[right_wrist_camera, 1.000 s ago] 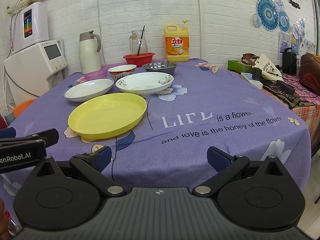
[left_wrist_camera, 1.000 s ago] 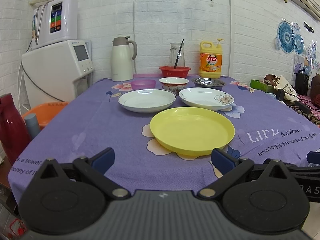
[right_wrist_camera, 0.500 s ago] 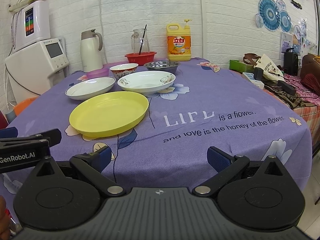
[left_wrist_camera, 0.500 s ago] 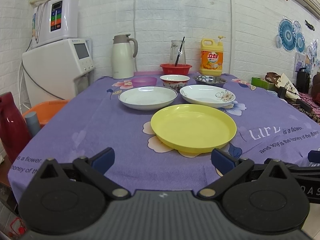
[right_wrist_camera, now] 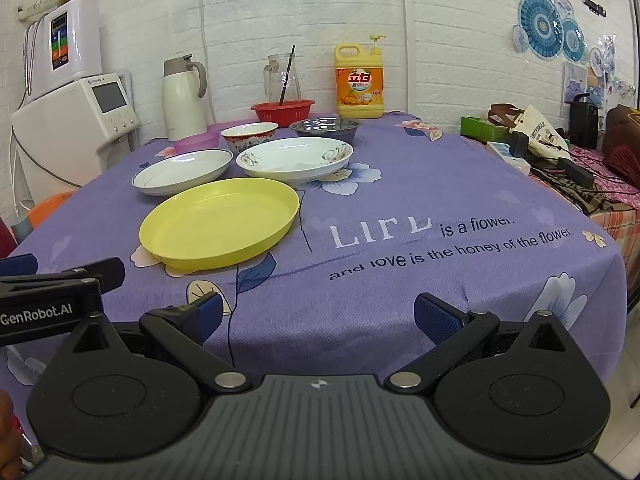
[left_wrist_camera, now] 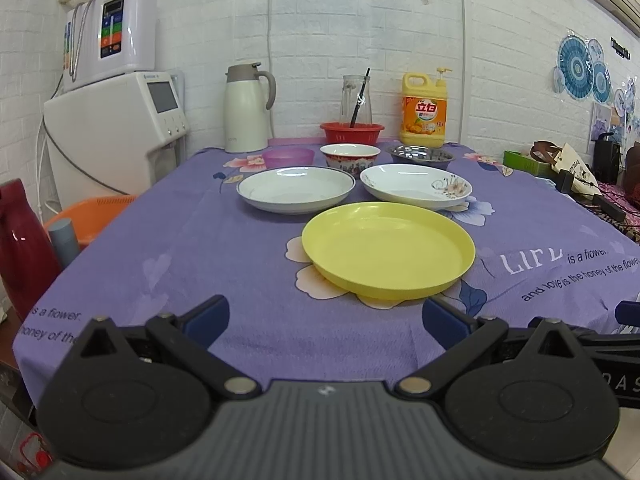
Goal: Organize plates and bowls
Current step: 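Move the left tool toward the rim of the yellow plastic plate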
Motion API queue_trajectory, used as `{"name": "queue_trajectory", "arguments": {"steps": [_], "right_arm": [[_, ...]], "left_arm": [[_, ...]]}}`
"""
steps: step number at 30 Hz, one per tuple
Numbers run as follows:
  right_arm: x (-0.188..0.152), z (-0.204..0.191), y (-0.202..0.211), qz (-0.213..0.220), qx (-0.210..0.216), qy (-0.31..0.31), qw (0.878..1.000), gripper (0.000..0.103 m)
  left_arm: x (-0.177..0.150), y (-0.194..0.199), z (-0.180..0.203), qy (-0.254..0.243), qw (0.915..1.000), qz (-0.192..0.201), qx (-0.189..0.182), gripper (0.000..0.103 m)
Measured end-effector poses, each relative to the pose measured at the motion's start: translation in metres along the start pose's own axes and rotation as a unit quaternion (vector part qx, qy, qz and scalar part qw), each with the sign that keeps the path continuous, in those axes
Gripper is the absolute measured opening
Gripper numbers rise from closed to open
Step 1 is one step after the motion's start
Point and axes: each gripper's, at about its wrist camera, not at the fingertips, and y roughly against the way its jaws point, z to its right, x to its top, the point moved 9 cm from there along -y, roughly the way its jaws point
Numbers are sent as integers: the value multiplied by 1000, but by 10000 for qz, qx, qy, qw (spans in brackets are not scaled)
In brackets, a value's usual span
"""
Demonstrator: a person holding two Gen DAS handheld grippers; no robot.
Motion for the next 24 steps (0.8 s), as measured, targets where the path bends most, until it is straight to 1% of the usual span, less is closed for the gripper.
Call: {"name": "queue_trajectory", "arguments": {"steps": [9,14,18,24], "right_arm": [[-5,-1,-3,-46,17,27,10000,103],[-7,-2,-6,-83,24,38,10000,103],[-4,-1,-13,-176,-10,77,9998,103],[7,8,-19,-146,-98,35,9998,103]], "left_arm": [[-4,-7,1,-7,10000,-90,-16,102],[-6,-12,0,38,9998,-131,-134,102],[-1,-26,-4,127,9993,-319,-169,102],[11,-44,-13,335,9983,-405,-269,102]]}}
